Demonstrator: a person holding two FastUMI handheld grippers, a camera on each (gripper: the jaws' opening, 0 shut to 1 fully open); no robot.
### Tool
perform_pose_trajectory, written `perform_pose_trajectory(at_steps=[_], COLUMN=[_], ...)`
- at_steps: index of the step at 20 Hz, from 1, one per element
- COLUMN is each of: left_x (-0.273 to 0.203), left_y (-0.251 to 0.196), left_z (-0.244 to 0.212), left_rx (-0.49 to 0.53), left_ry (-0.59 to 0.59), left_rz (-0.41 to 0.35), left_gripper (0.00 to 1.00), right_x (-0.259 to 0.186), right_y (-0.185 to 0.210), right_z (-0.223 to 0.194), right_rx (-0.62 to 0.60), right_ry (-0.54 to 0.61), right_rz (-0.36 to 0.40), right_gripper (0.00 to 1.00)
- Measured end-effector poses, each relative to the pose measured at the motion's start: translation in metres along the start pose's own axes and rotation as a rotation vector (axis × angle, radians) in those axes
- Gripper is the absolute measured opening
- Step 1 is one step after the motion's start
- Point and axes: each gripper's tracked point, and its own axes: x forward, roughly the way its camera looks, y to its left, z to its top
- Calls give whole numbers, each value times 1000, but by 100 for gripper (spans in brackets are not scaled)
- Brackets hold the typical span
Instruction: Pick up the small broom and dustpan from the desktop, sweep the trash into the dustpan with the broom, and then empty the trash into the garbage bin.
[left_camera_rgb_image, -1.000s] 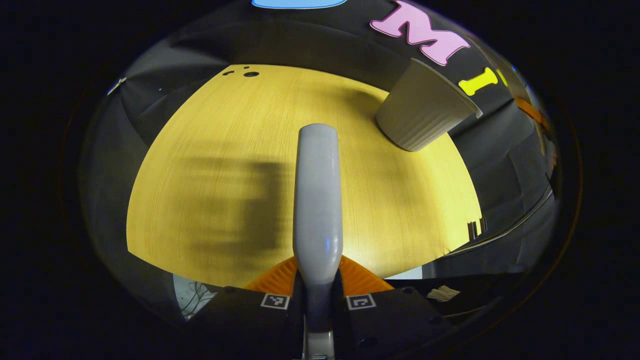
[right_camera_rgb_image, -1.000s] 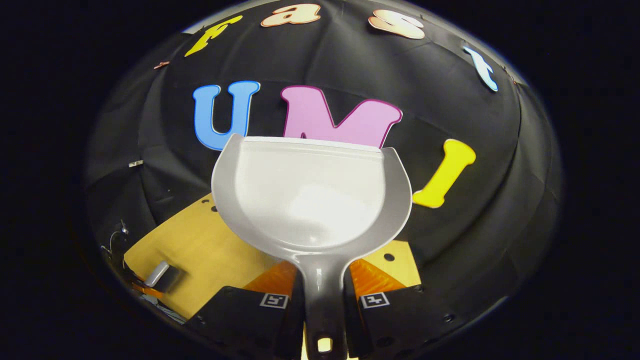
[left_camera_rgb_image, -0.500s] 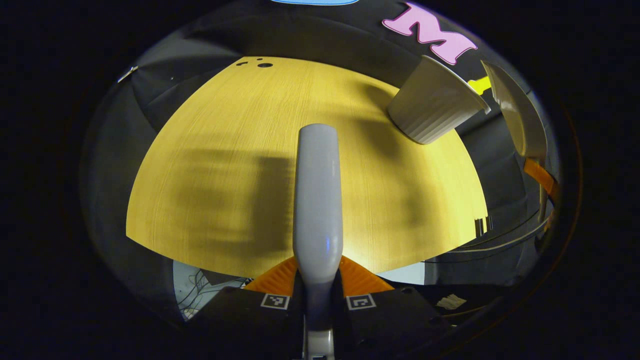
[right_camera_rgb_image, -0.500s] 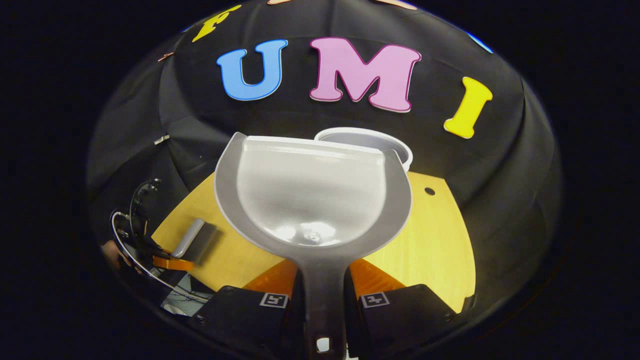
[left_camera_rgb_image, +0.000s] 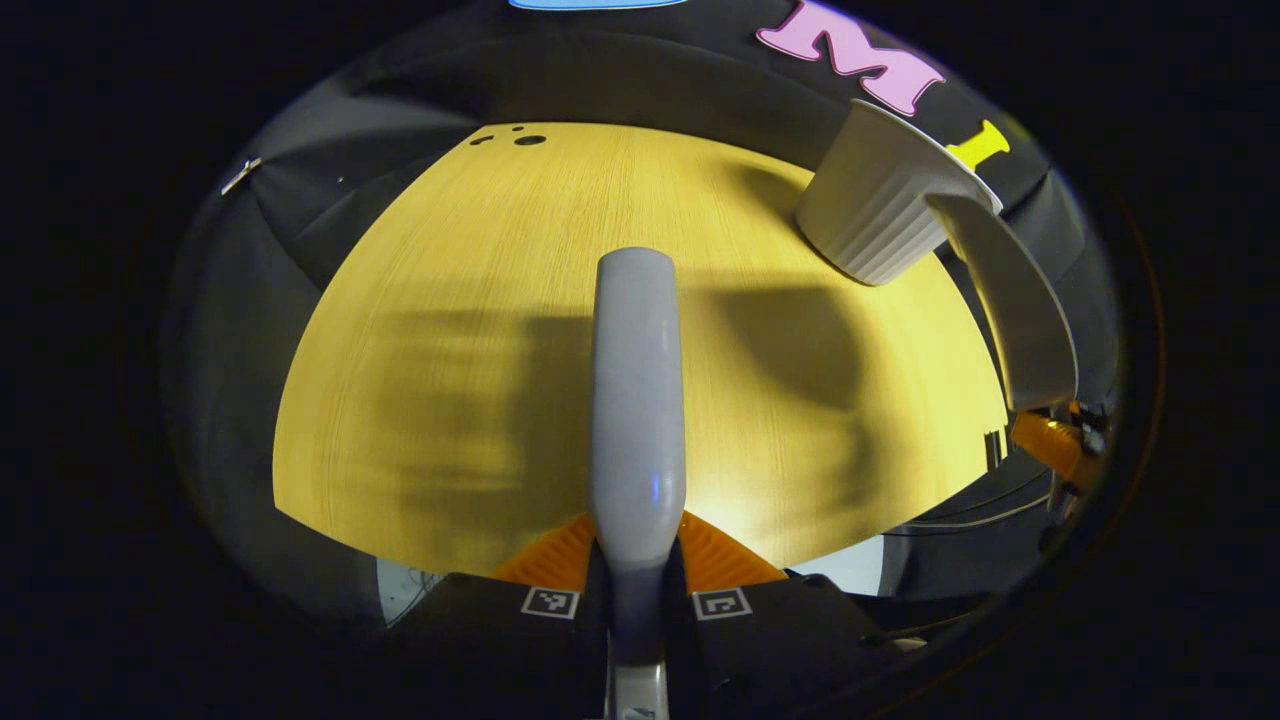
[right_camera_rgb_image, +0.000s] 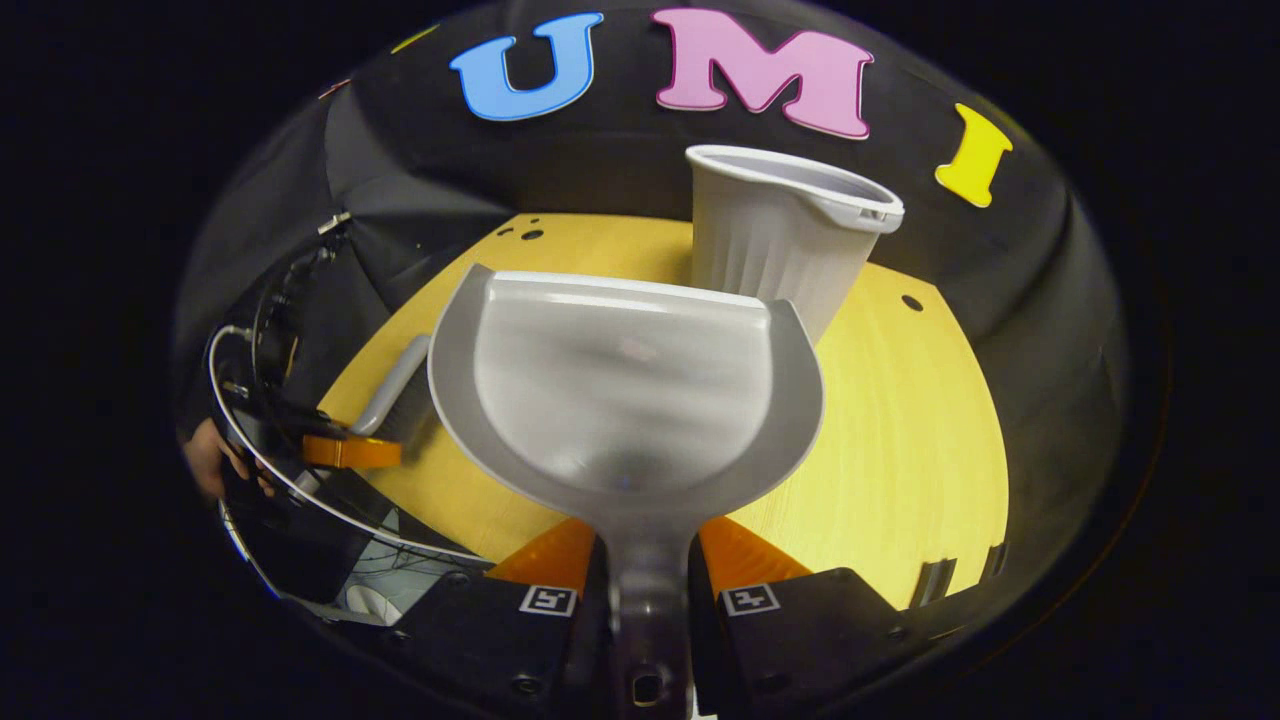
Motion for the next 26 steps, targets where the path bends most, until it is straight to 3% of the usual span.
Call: perform_pose_trajectory(at_steps=[2, 9, 12, 13, 18, 22, 25, 26], left_x=[7, 35, 42, 45, 53, 52, 46, 44], left_y=[-1, 12, 16, 18, 18, 16, 16, 13], left_z=[4, 33, 35, 36, 36, 40, 47, 48], left_rx=[10, 69, 86, 87, 94, 106, 121, 113], left_ry=[4, 7, 29, 40, 74, 70, 43, 35], left_rz=[12, 87, 108, 111, 136, 144, 159, 149], left_gripper=[31, 28, 24, 28, 29, 32, 36, 46], right_x=[22, 85, 92, 94, 97, 97, 96, 93], right_y=[-5, -17, -18, -18, -8, 5, 11, 8], right_z=[-12, -44, -51, -54, -54, -52, -50, -45], right_rx=[-7, 54, 78, 80, 76, 81, 103, 106], right_ry=[38, 169, 205, 216, 233, 241, 225, 218], right_rz=[-28, -87, -107, -111, -110, -71, -46, -48], right_gripper=[38, 38, 38, 38, 41, 55, 80, 89])
